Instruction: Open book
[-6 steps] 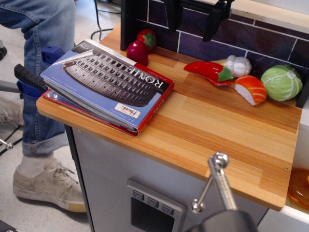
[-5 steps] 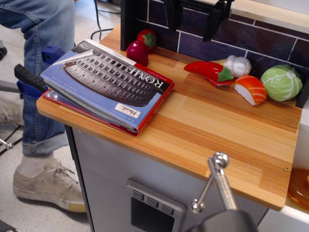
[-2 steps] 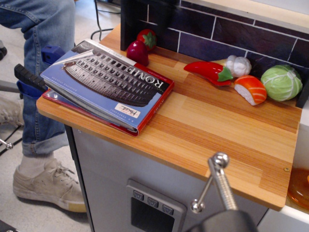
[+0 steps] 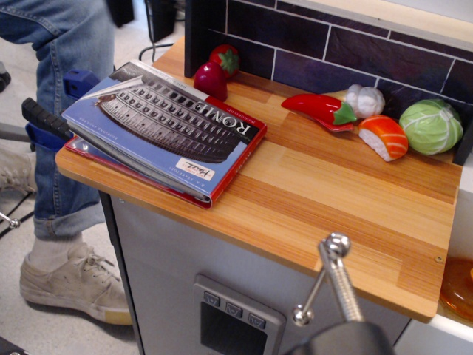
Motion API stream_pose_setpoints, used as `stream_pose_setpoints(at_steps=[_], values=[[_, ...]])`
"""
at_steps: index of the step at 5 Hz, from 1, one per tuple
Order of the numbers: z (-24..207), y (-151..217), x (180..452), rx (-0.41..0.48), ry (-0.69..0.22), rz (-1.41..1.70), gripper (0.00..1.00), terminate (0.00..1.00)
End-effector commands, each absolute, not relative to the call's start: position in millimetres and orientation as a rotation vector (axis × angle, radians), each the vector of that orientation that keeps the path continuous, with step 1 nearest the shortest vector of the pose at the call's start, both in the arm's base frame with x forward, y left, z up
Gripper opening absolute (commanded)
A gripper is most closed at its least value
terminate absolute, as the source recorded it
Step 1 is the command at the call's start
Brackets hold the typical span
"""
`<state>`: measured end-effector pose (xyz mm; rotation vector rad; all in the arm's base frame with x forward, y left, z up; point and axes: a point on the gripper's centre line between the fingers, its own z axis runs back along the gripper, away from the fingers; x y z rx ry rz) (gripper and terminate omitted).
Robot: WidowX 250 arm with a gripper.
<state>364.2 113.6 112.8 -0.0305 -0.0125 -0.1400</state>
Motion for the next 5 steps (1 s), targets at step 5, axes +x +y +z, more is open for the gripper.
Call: stream_pose_setpoints(at_steps=[5], values=[[69, 132, 347, -0.074, -0.016, -0.115, 1.0, 0.0]])
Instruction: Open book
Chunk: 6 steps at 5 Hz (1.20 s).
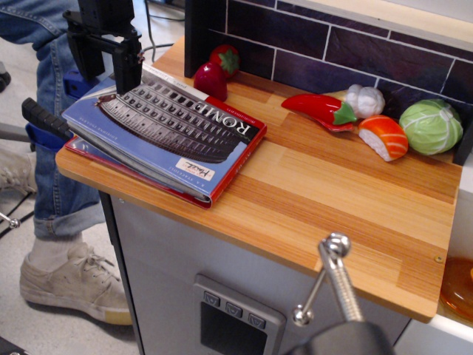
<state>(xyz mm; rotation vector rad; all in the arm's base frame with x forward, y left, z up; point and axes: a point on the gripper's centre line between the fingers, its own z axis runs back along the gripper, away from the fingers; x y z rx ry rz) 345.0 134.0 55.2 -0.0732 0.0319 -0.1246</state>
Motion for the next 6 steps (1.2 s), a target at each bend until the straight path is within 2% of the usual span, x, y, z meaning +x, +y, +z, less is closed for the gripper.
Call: stream_pose_setpoints(at_steps=[1, 3, 4, 6], values=[[68, 126, 346, -0.099, -0.012, -0.1, 1.0, 0.0], [66, 110, 349, -0.158, -0.027, -0.022, 1.0, 0.0], [76, 94, 357, -0.208, -0.039, 0.021, 1.0, 0.0], [116, 65, 359, -0.364, -0.089, 0.017, 1.0, 0.0]])
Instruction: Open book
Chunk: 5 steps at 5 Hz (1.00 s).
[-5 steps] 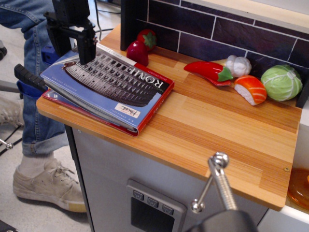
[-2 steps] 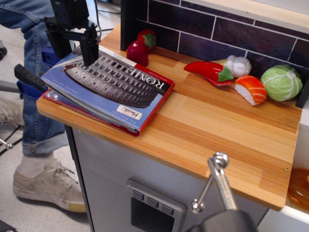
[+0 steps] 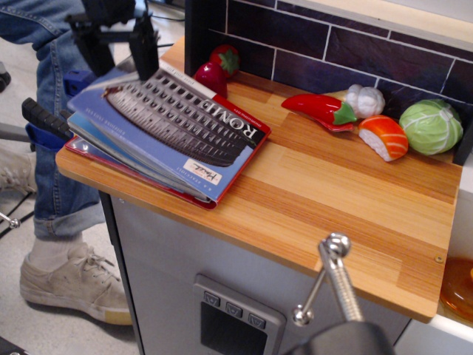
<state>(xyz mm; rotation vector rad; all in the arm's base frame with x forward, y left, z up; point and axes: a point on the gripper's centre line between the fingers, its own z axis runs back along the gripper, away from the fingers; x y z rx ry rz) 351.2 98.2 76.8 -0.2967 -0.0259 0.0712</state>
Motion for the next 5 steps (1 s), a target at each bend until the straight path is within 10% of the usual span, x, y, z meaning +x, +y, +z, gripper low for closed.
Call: stream_pose_setpoints(at_steps=[1, 5], values=[[140, 43, 354, -0.442, -0.083, 0.002, 1.0, 0.0], [168, -77, 342, -0.504, -0.016, -0.054, 1.0, 0.0]])
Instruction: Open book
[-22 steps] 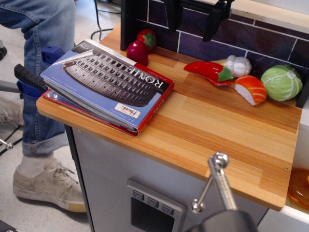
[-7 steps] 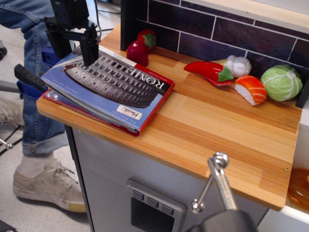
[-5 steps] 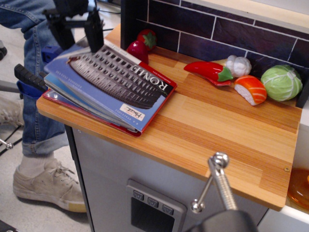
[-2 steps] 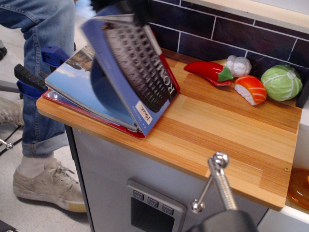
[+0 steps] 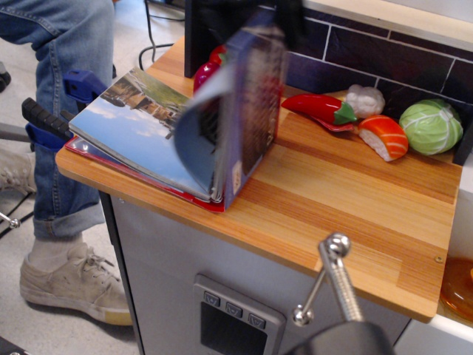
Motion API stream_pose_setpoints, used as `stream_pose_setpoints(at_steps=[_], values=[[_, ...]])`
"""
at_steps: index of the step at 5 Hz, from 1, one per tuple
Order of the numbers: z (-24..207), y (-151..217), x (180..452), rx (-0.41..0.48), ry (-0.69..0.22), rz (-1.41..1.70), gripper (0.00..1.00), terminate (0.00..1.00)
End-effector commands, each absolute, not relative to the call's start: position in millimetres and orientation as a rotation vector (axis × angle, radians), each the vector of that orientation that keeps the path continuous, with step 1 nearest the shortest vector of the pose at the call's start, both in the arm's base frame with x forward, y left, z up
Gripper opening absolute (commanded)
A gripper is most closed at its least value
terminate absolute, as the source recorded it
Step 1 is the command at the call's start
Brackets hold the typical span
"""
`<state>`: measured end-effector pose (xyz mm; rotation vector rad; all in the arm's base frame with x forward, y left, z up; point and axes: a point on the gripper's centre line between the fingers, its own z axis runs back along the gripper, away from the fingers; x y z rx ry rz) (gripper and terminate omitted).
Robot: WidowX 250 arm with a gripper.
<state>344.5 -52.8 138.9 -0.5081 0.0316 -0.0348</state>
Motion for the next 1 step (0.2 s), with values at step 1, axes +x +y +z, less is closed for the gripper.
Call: stream_pose_setpoints(at_steps=[1], values=[[163.7, -111.9, 336.8, -0.491, 0.024, -0.055, 1.0, 1.0]])
